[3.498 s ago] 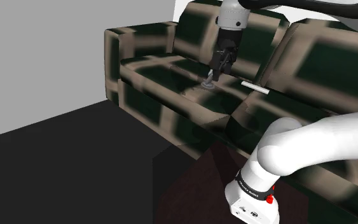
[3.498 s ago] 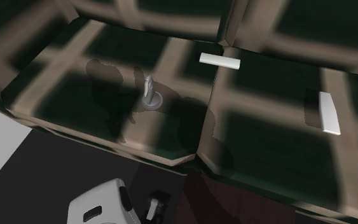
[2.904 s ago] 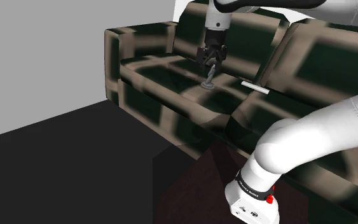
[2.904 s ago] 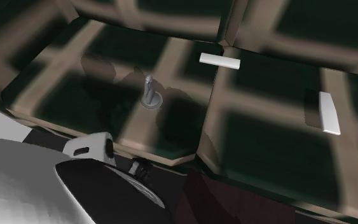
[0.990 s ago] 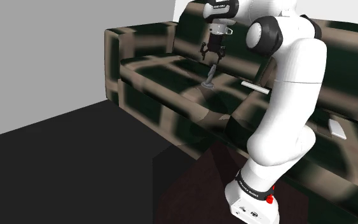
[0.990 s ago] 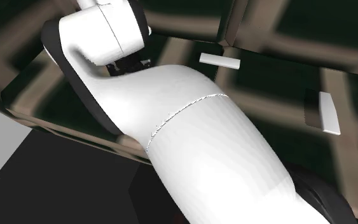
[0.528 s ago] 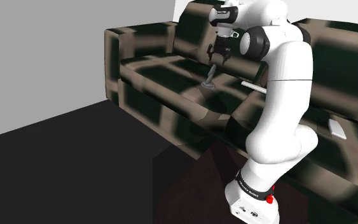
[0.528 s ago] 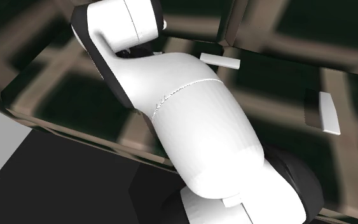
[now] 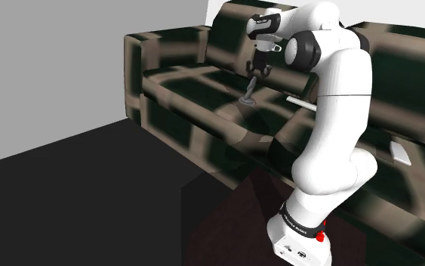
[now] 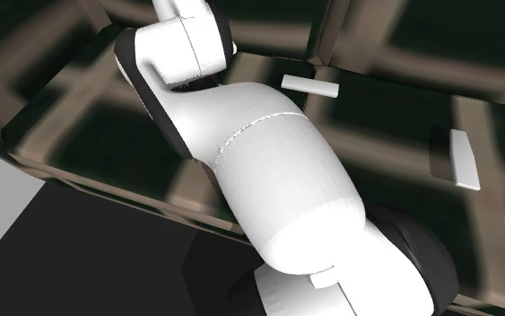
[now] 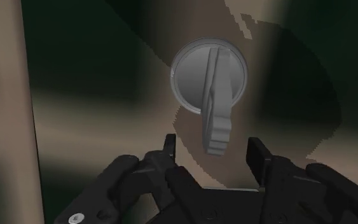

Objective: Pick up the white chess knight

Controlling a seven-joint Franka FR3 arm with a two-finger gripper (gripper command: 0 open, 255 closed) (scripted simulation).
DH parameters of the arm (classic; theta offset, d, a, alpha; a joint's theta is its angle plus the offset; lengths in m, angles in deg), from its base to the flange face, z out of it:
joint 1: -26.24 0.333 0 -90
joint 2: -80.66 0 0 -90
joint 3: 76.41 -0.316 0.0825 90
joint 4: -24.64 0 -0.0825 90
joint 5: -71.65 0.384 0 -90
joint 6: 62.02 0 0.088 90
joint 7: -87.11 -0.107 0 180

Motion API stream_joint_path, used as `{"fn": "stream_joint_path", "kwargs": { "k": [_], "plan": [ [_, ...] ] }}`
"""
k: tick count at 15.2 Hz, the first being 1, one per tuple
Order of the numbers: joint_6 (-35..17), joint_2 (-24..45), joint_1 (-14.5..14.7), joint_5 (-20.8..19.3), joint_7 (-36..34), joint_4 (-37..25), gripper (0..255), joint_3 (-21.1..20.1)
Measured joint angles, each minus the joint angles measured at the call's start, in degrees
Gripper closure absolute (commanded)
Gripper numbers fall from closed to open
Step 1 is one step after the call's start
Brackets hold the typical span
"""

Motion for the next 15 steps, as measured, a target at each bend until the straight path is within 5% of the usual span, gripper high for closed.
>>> {"fn": "stream_joint_path", "kwargs": {
  "k": [15],
  "plan": [
    [3.7,0.4,-0.3,0.1,-0.1,-4.1,255,0.0]
  ]
}}
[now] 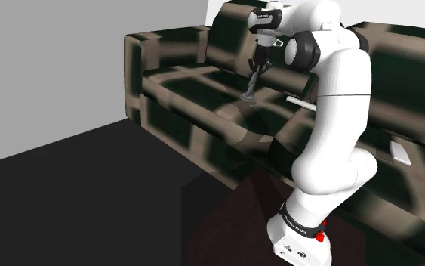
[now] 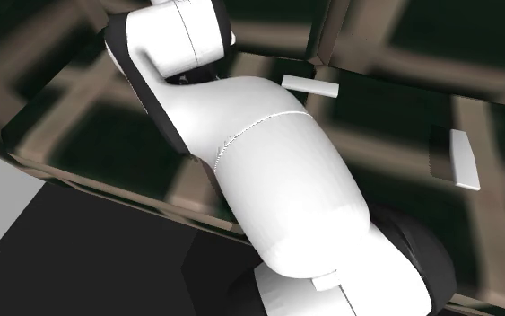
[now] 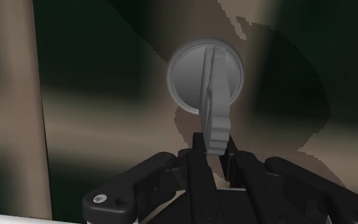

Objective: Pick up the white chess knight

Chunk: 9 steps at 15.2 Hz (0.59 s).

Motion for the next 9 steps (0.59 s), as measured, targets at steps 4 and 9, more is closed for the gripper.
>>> {"fn": "stream_joint_path", "kwargs": {
  "k": [4,9],
  "plan": [
    [4.0,1.2,-0.8,0.4,0.3,-5.3,255,0.0],
    [8.3,2.2,-1.5,0.7,0.4,-10.6,255,0.0]
  ]
}}
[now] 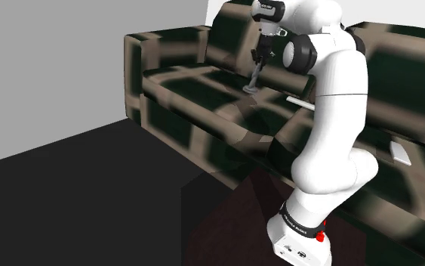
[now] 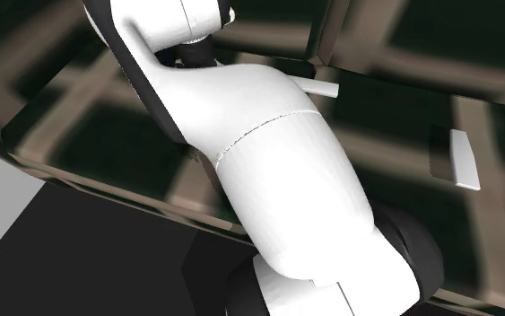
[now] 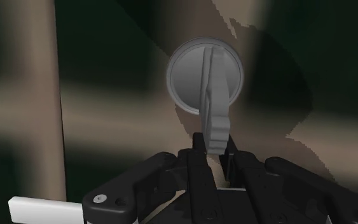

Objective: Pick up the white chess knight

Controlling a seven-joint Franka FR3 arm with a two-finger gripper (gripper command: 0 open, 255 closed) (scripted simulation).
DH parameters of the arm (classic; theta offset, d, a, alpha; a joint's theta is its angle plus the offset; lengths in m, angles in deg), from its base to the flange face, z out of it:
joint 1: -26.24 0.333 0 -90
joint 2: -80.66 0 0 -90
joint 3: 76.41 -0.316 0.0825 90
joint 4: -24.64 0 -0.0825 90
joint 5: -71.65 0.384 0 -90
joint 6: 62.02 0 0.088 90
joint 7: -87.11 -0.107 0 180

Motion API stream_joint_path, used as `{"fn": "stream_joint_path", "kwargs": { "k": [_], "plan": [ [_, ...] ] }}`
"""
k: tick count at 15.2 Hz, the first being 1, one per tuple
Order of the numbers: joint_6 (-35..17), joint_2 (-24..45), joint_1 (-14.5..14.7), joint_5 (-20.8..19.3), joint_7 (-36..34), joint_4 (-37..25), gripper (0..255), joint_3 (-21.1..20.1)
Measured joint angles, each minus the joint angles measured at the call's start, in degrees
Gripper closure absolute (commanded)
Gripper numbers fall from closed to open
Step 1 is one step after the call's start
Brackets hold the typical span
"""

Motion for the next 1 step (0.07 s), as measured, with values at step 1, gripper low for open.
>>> {"fn": "stream_joint_path", "kwargs": {
  "k": [1],
  "plan": [
    [0.7,0.3,-0.2,0.1,0.0,-1.1,255,0.0]
  ]
}}
